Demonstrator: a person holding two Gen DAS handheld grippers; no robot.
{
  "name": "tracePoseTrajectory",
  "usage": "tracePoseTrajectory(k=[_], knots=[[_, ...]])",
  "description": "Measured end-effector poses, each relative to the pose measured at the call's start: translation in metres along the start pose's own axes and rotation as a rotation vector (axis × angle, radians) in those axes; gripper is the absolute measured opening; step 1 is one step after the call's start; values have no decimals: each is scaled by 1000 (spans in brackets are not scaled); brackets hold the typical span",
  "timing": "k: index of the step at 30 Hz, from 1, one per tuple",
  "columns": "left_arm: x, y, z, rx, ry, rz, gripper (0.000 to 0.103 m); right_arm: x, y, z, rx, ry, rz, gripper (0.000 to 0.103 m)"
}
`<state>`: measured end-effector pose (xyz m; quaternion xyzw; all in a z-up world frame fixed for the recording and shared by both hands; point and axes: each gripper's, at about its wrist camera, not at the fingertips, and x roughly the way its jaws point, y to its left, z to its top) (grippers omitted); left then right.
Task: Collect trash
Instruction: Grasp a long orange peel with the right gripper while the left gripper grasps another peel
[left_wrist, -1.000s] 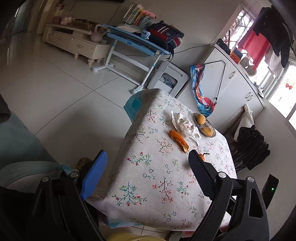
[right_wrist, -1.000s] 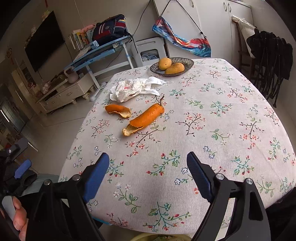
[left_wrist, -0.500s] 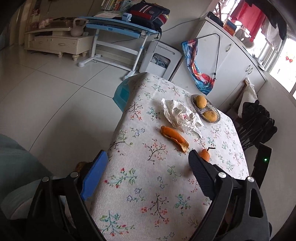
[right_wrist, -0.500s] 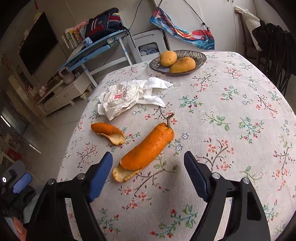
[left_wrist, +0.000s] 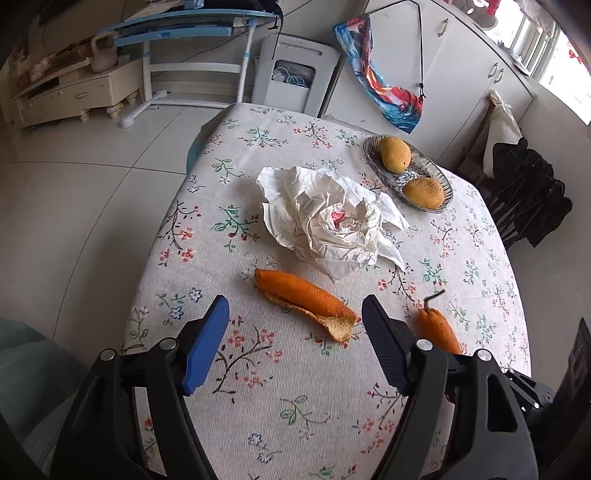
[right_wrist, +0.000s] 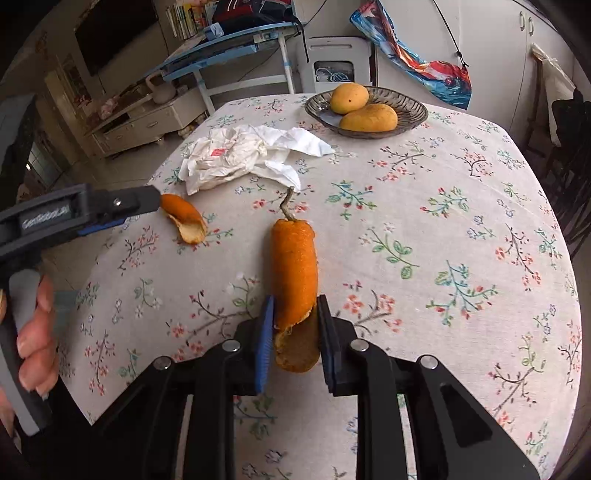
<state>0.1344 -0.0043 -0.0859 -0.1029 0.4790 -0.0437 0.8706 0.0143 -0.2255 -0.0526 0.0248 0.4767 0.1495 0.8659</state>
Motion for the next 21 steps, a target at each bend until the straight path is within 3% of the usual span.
tracePoseTrajectory(k=[1,2,4,8,9,10,12,13,21], knots=[[5,-3,1,8,9,15,68,0,-3,-1,16,4,11,26],[10,-6,2,15,18,30,66,0,-4,-2,30,-1,17,37],[19,-10,1,15,45,37,56,1,-3,-3,25,-24,19,49],[25,-15,-1,35,32,57,55,5,5,2,-20,-48,-7,52],[26,-16,-2,44,28,53,50,6,6,4,-32,-53,-19,52],[25,-16,-3,47,26,32,37,7,7,4,-41,-59,-26,51],[24,-19,-5,73,31,-11,22,7,7,3,-53,-67,-34,39],[21,-21,-7,92,28,-21,18,6,5,3,-52,-67,-33,28],[-19,-18,-37,182,-4,-92,9,-8,-16,-8,92,-69,115,22]])
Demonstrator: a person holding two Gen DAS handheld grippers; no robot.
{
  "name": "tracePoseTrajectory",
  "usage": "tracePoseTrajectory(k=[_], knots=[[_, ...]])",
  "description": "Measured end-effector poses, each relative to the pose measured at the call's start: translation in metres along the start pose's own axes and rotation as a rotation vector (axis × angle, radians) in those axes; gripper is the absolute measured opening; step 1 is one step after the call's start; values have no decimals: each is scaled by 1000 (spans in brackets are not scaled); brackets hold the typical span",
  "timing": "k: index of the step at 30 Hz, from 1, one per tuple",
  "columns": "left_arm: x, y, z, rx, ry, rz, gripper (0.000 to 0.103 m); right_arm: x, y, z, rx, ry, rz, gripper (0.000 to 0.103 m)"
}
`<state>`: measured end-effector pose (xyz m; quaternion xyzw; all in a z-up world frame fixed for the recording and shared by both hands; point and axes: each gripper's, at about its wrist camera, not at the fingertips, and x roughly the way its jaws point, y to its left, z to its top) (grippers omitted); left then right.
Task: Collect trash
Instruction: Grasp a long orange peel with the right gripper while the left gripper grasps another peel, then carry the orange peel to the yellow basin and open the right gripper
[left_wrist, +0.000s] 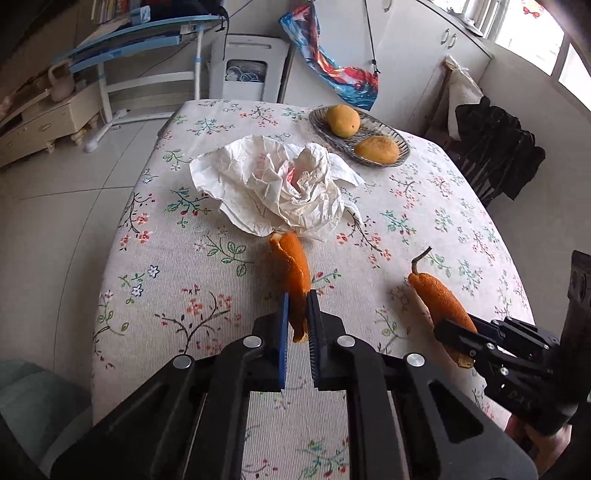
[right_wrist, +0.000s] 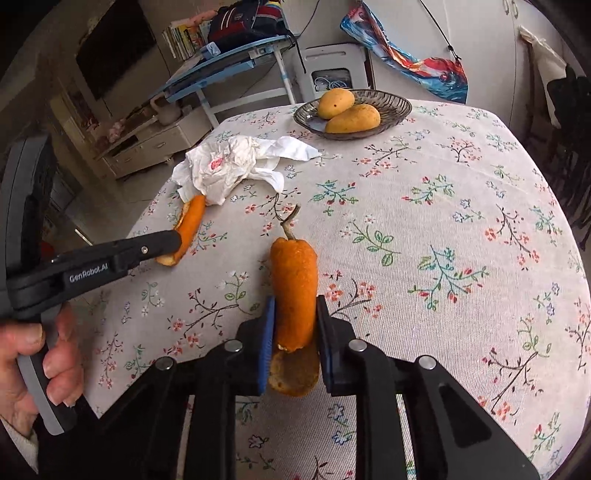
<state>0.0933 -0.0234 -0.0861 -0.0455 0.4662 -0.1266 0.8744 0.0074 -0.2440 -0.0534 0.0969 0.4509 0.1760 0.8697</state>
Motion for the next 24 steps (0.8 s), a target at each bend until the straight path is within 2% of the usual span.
tracePoseTrajectory(k=[3,9,11,12,13,14,18,21,24], knots=[[-15,2,-9,18,-23,11,9,-9,3,-6,14,-11,32,22],[-8,4,-15,11,30,11,11,-12,5,-14,38,-9,53,22],[-4,2,-14,23,30,29,20,-11,2,-14,43,-7,59,22],[-3,-1,-13,32,27,37,30,-11,1,-14,44,-5,60,22],[-1,-3,-12,40,22,47,36,-10,0,-14,46,-4,59,22],[2,-6,-11,48,20,56,36,-9,-1,-14,50,-2,59,22],[13,-12,-8,69,34,99,36,-5,-3,-16,54,5,58,22],[15,-13,-7,88,27,125,18,-5,-4,-15,60,1,67,22],[2,-12,-8,81,-12,113,14,-9,-2,-14,66,-12,92,22]])
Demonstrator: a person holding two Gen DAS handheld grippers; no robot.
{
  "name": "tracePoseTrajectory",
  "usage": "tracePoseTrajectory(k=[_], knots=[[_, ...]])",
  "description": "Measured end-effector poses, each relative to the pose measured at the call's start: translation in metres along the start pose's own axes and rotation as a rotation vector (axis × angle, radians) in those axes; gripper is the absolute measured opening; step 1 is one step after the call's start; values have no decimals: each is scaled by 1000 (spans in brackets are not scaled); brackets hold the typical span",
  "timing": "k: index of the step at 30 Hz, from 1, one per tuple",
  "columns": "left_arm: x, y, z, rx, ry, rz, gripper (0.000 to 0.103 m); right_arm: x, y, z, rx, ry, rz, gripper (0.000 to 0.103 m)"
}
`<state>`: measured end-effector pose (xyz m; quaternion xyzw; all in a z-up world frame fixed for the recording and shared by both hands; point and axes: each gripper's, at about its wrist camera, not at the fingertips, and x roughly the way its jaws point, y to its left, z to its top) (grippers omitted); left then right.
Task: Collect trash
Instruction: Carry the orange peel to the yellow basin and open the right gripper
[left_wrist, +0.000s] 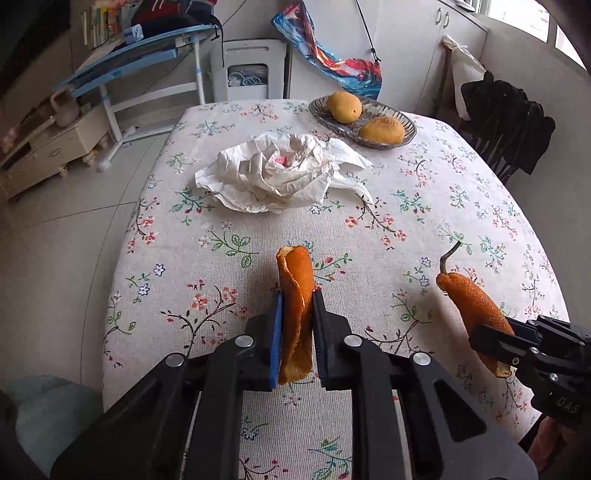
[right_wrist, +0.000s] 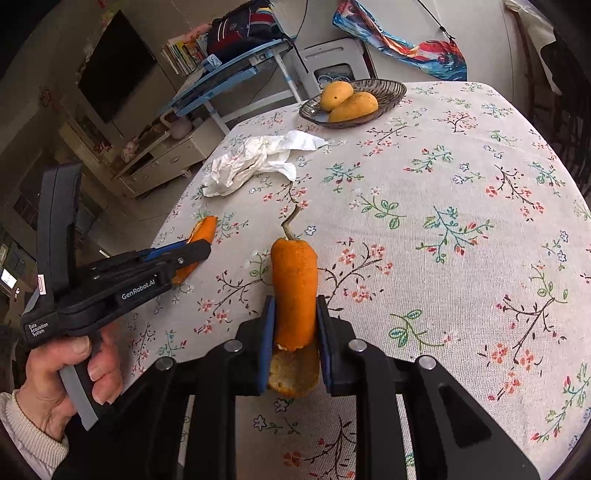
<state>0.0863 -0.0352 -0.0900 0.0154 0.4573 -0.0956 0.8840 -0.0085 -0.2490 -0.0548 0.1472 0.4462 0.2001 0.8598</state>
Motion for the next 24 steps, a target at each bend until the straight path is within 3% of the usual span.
tracePoseTrajectory(k=[6,15,24], knots=[[-47,4,-10,-5,-122,-17,14,-21,11,-5,4,-57,72,22],[-92,4,-44,-1,-208,3,14,-51,29,-24,-6,-116,154,22],[-121,3,-70,22,-253,22,14,-73,51,-60,-74,-73,182,22]])
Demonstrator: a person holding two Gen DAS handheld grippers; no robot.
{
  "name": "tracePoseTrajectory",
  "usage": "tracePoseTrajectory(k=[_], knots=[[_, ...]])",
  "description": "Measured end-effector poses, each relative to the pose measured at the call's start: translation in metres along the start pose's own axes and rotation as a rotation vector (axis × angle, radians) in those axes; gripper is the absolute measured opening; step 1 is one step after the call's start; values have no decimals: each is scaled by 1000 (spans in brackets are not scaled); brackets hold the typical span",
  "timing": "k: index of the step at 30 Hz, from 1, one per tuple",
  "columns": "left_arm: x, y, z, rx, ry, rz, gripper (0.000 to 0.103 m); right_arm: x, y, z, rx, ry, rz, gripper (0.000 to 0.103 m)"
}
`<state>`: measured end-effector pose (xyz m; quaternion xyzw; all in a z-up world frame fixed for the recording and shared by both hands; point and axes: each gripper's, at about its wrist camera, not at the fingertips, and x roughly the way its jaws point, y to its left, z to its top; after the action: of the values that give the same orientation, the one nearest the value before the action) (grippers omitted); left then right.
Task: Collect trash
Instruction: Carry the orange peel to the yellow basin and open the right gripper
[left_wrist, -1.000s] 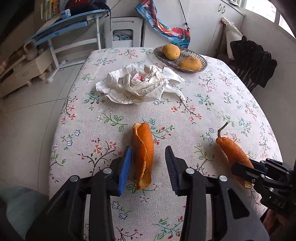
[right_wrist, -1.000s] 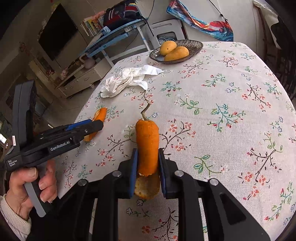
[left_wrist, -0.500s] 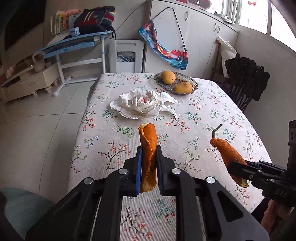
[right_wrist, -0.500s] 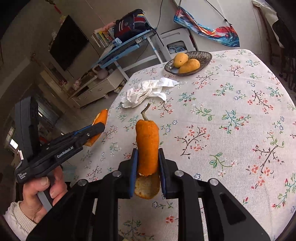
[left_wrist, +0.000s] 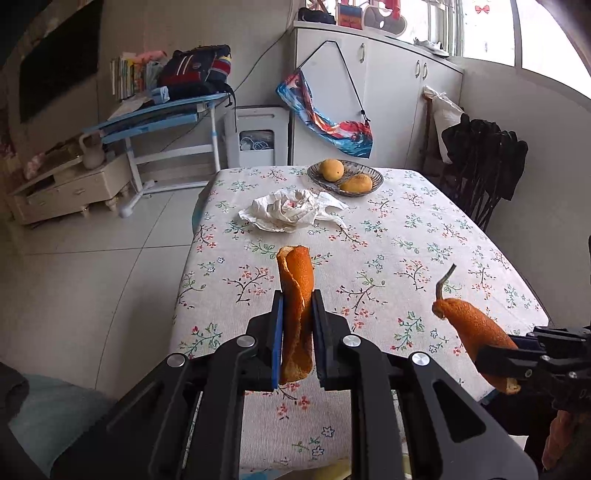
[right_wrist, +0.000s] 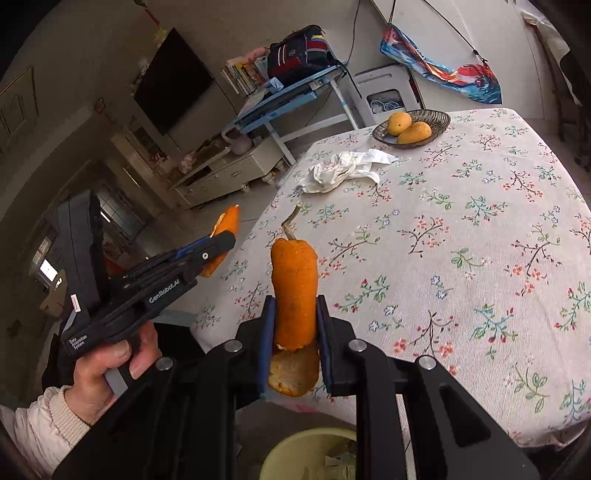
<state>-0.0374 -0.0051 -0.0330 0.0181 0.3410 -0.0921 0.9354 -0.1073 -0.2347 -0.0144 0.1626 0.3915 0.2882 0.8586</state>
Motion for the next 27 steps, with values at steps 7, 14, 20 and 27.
tracePoseTrajectory(k=[7,14,20,27], knots=[[-13,3,-7,-8,-15,-3,14,-6,17,-28,-47,80,18,22],[-21,7,-12,-19,-27,-2,14,2,32,-55,-107,207,36,22],[-25,12,-15,-35,-29,-6,14,29,51,-97,-228,442,25,24],[-30,13,-19,-44,-29,-16,14,45,57,-124,-316,572,-29,42]])
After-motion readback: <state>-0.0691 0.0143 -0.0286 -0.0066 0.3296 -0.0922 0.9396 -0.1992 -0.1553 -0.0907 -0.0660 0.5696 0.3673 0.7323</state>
